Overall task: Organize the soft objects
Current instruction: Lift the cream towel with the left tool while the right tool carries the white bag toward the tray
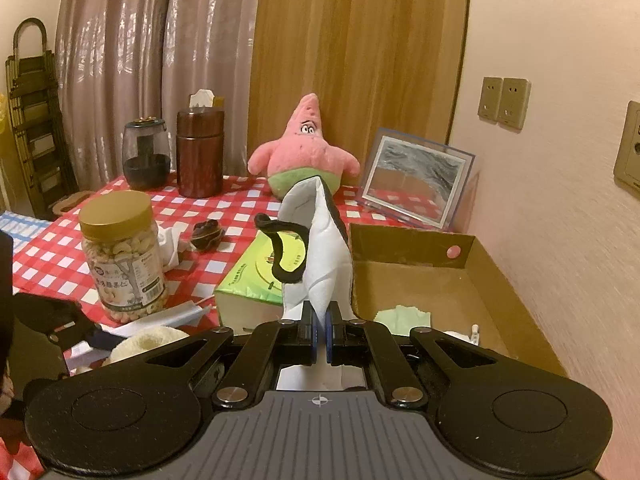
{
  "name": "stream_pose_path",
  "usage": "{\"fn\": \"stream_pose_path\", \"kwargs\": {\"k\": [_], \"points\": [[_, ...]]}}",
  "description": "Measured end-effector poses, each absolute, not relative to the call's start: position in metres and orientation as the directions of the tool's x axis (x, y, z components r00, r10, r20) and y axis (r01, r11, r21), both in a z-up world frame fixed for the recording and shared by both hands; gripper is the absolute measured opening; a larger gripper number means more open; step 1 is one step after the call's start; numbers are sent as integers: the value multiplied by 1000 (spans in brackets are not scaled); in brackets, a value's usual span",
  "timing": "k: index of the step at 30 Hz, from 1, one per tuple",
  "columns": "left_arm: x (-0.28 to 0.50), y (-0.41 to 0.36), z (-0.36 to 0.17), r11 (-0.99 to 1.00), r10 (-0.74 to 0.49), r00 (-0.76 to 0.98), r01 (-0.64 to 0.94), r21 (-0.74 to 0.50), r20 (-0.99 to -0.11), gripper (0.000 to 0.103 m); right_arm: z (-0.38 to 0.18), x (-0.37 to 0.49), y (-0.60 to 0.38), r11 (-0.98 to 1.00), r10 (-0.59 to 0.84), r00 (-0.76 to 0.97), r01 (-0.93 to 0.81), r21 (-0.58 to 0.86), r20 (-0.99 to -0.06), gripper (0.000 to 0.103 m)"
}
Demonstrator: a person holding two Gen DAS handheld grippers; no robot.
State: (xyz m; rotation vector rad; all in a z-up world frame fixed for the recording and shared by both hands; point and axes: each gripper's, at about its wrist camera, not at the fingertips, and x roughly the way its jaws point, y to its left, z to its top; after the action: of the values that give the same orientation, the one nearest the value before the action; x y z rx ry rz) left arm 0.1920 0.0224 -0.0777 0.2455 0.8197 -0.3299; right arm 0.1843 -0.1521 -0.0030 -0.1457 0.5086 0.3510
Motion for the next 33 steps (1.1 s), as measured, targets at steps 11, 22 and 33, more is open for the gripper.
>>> {"fn": "stream_pose_path", "kwargs": {"k": [11, 22, 33], "points": [[180, 24, -51, 913, -239, 612, 405, 40, -754, 21, 8, 178, -159, 935, 283, 827, -351, -54, -486, 4], [182, 32, 56, 903, -344, 689, 429, -24, -638, 21, 43, 169, -168, 937, 303, 839, -349, -22, -452, 4], [181, 21, 123, 899, -366, 752, 437, -1, -547, 21, 70, 163, -186, 942, 297, 852, -336, -14, -431, 4]]}}
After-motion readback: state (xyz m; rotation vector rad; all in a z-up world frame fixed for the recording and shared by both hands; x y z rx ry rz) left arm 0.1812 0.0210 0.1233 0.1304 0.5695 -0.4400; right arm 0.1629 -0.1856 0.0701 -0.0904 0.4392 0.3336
